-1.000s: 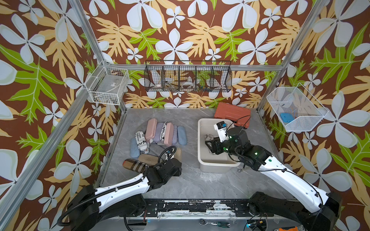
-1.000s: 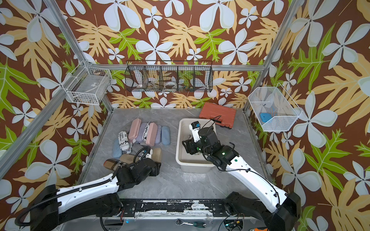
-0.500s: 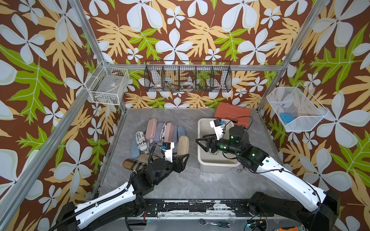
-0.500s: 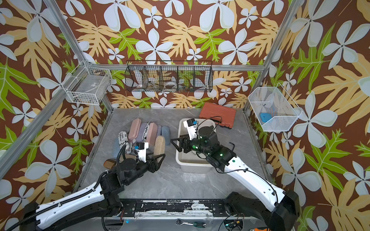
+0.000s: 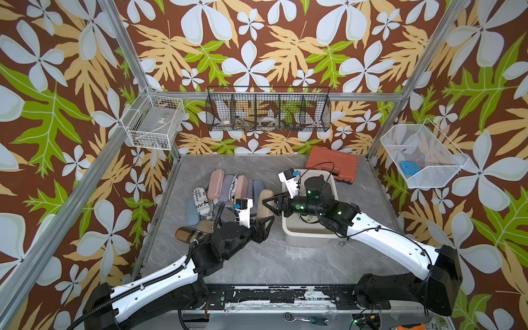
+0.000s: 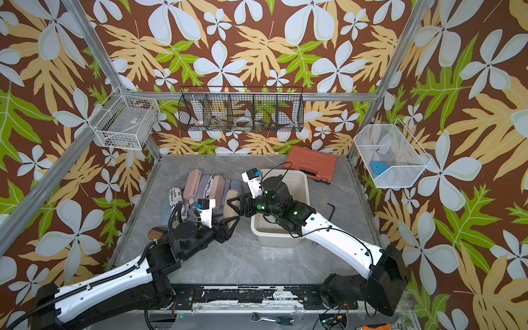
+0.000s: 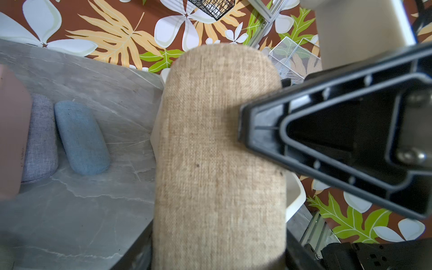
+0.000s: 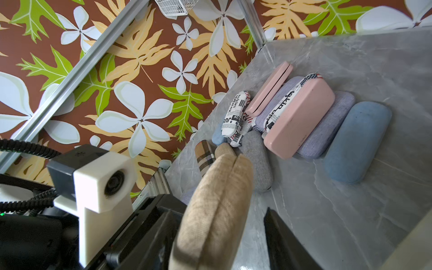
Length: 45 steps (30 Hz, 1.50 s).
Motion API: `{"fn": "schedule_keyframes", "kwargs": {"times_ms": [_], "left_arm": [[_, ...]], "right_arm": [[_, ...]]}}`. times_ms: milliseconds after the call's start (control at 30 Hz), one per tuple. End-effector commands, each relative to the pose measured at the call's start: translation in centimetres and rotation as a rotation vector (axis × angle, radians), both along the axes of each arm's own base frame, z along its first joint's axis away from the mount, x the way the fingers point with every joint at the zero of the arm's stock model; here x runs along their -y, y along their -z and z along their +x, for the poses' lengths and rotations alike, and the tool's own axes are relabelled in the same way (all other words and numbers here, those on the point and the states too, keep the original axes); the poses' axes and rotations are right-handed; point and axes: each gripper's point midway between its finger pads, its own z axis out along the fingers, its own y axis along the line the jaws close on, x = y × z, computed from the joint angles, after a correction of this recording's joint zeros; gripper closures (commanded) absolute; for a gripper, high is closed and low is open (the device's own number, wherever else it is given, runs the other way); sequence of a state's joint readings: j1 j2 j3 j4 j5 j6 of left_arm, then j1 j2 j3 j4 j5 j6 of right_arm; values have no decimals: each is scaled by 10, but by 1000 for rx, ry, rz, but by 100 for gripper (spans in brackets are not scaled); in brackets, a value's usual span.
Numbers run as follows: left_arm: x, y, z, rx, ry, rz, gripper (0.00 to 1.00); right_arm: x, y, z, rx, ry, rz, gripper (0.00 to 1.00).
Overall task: Put the glasses cases into the storage boxes
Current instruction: Pick up the glasses case at the center of the board, then place the glasses case in the storage box.
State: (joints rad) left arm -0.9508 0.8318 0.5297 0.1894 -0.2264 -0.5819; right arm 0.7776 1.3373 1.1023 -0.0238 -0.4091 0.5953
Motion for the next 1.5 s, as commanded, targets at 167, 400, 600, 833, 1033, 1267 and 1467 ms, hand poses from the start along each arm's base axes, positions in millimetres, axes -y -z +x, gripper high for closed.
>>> {"fn": "schedule_keyframes", "kwargs": {"times_ms": [167, 400, 600, 833, 1033, 1267, 1467], "left_arm": [[-5, -8, 10, 30, -65, -22, 34], [-25, -9, 10, 44, -137, -34, 0], [-63, -14, 10, 36, -287, -111, 0], [-110, 4, 11, -48, -512, -133, 0], [-117, 24, 7, -87, -533, -74, 0], [-100, 42, 5, -131, -451, -16, 0], [-104, 48, 12, -131, -504, 37, 0]], "right_arm": [[0, -10, 3, 28, 12, 7, 69], [2, -24, 13, 68, 52, 7, 70], [3, -52, 33, 158, 109, -36, 70], [26, -73, 61, 208, 210, -123, 70], [78, -74, 76, 252, 387, -263, 70], [171, -30, 88, 194, 611, -446, 69], [173, 37, 104, 49, 564, -466, 69]]}}
